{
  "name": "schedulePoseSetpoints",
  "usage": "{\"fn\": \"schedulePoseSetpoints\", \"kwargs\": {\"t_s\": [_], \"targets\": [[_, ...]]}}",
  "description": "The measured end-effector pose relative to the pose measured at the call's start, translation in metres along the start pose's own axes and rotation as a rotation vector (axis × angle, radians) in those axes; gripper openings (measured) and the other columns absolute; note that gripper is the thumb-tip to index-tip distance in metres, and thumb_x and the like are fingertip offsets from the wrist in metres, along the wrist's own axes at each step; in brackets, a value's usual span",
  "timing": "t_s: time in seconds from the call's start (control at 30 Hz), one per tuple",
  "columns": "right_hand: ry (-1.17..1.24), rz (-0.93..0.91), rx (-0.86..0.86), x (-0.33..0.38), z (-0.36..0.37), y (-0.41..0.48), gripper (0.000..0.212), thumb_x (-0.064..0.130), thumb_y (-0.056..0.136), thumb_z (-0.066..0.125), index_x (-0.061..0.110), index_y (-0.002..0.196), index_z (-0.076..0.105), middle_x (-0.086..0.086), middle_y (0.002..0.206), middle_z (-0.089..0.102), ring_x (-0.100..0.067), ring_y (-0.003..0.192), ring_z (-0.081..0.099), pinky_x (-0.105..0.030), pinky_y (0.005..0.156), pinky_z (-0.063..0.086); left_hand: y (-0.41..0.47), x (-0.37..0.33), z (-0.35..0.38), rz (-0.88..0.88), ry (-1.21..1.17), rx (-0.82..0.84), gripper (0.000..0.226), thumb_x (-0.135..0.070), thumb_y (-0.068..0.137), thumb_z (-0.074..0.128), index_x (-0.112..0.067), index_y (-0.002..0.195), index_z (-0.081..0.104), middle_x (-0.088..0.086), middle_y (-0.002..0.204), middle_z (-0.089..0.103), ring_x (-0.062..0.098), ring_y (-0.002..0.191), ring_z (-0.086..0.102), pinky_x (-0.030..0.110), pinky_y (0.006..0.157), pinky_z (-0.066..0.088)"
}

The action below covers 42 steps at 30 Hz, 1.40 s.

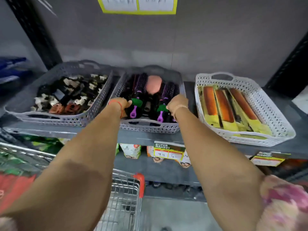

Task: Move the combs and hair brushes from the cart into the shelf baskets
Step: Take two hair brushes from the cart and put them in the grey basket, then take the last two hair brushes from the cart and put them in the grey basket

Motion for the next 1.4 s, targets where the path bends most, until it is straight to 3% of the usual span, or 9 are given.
{"fn": "schedulePoseSetpoints", "kwargs": {"t_s": [0.2, 0.3, 0.4, 0.53, 0.63, 1.0, 1.2, 1.3, 1.4], "targets": [[-0.151, -0.187, -0.128, 0.009, -0.002, -0.033, 0.032, 0.016, 0.086, 0.058, 0.002, 0.114, 0.060, -0.023, 0.126, 0.053, -0.035, 0.115, 0.053, -0.034, 0.096, 0.045, -0.034, -0.013, -0.026, 0.201, 0.503, -0.316, 0.071, -0.043, 0.079, 0.066, 0.005, 0.128, 0.052, 0.018, 0.136, 0.056, 0.026, 0.127, 0.054, 0.030, 0.104, 0.041], [0.046, -0.393, -0.217, 0.051, -0.003, -0.074, 0.031, 0.026, 0.086, 0.057, 0.006, 0.109, 0.063, -0.020, 0.119, 0.058, -0.033, 0.110, 0.055, -0.036, 0.096, 0.046, -0.051, -0.008, -0.073, 0.322, 0.120, -0.228, 0.050, -0.038, 0.087, 0.056, 0.005, 0.113, 0.062, 0.021, 0.111, 0.069, 0.029, 0.098, 0.068, 0.035, 0.091, 0.055], [0.405, -0.548, -0.115, 0.109, 0.024, -0.130, 0.027, 0.034, 0.085, 0.058, 0.009, 0.092, 0.067, -0.013, 0.092, 0.070, -0.031, 0.092, 0.064, -0.040, 0.088, 0.048, -0.072, 0.015, -0.140, 0.383, -0.255, -0.315, 0.033, -0.031, 0.092, 0.050, -0.009, 0.070, 0.059, 0.001, 0.049, 0.064, 0.007, 0.036, 0.059, 0.020, 0.041, 0.050], [0.671, -0.583, 0.251, 0.155, 0.110, -0.201, 0.027, 0.036, 0.086, 0.057, 0.022, 0.062, 0.054, -0.004, 0.055, 0.058, -0.006, 0.041, 0.059, -0.018, 0.038, 0.044, -0.085, 0.095, -0.216, 0.275, -0.498, -0.499, 0.041, -0.025, 0.094, 0.046, -0.014, 0.055, 0.045, -0.004, 0.021, 0.046, 0.004, 0.017, 0.043, 0.012, 0.027, 0.033], [0.566, -0.538, 0.527, 0.152, 0.188, -0.224, 0.025, 0.037, 0.088, 0.054, 0.021, 0.068, 0.053, -0.002, 0.053, 0.055, -0.003, 0.025, 0.048, -0.008, 0.026, 0.030, -0.094, 0.176, -0.242, 0.093, -0.595, -0.587, 0.042, -0.025, 0.095, 0.045, -0.012, 0.055, 0.042, -0.005, 0.021, 0.045, 0.011, 0.025, 0.049, 0.016, 0.037, 0.034], [-0.125, -0.313, 1.141, 0.015, 0.409, -0.209, 0.035, 0.042, 0.087, 0.054, 0.010, 0.102, 0.052, -0.004, 0.062, 0.057, -0.009, 0.027, 0.050, -0.014, 0.030, 0.036, -0.104, 0.422, -0.194, -0.581, -0.946, -0.809, 0.038, -0.026, 0.099, 0.033, -0.015, 0.063, 0.039, 0.003, 0.060, 0.046, 0.011, 0.044, 0.045, 0.018, 0.046, 0.030], [-0.562, -0.481, 1.351, -0.072, 0.472, -0.230, 0.046, 0.037, 0.082, 0.062, 0.010, 0.116, 0.048, -0.016, 0.114, 0.060, -0.021, 0.068, 0.056, -0.033, 0.065, 0.048, -0.098, 0.519, -0.147, -1.015, -0.470, -0.926, 0.030, -0.027, 0.090, 0.053, -0.002, 0.088, 0.069, 0.022, 0.098, 0.068, 0.033, 0.105, 0.063, 0.031, 0.078, 0.050], [-0.665, -0.565, 1.406, -0.116, 0.485, -0.262, 0.058, 0.033, 0.078, 0.068, 0.002, 0.122, 0.046, -0.021, 0.125, 0.056, -0.032, 0.107, 0.057, -0.034, 0.087, 0.047, -0.083, 0.539, -0.142, -1.058, -0.328, -0.880, 0.029, -0.030, 0.085, 0.062, -0.014, 0.063, 0.052, 0.021, 0.102, 0.069, 0.034, 0.113, 0.060, 0.031, 0.079, 0.051], [-0.511, -0.392, 1.367, -0.146, 0.477, -0.290, 0.051, 0.021, 0.086, 0.059, 0.005, 0.130, 0.039, -0.020, 0.128, 0.054, -0.034, 0.114, 0.053, -0.018, 0.081, 0.044, -0.070, 0.558, -0.137, -1.076, -0.204, -0.765, 0.044, -0.032, 0.079, 0.068, -0.004, 0.112, 0.061, 0.024, 0.126, 0.060, 0.036, 0.119, 0.055, 0.038, 0.098, 0.044]]}}
Point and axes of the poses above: each hand's wrist, its own y-axis towards the middle knuckle, its own z-axis out of the palm, x = y × z, the point moved 2 cm from there along y, towards the middle knuckle
